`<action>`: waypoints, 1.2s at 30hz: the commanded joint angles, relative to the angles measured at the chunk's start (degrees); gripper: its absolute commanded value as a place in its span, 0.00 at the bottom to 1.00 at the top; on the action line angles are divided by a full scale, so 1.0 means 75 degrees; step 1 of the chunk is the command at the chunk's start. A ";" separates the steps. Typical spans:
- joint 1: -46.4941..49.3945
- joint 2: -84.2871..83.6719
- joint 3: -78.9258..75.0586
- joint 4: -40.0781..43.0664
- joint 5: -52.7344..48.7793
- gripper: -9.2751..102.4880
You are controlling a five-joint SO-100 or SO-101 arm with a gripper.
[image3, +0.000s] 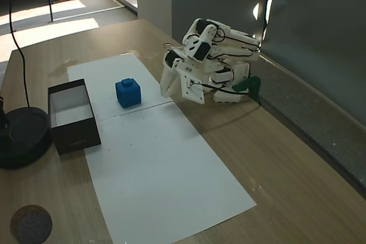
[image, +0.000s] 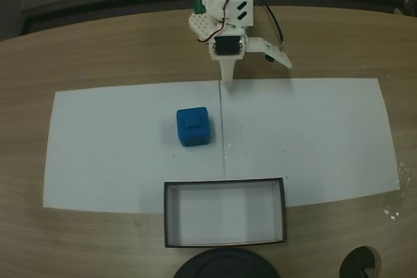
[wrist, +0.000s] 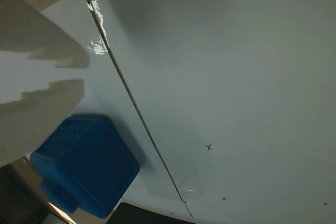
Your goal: Grab a blue square and put it in the box.
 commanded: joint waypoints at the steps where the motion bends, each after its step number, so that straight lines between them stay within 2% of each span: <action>1: 0.0023 0.0141 -0.0422 0.0082 0.0023 0.08; 22: 0.0023 0.0141 -0.0387 -0.0105 -0.0047 0.08; 25: 0.0340 0.0141 -0.0328 -0.0949 -0.0047 0.14; 30: 0.1277 0.0023 -0.1008 -0.1793 -0.0059 0.30; 34: 0.1477 -0.0012 -0.1887 -0.1617 -0.0187 0.31; 36: 0.1453 -0.0246 -0.2203 -0.1371 -0.0715 0.31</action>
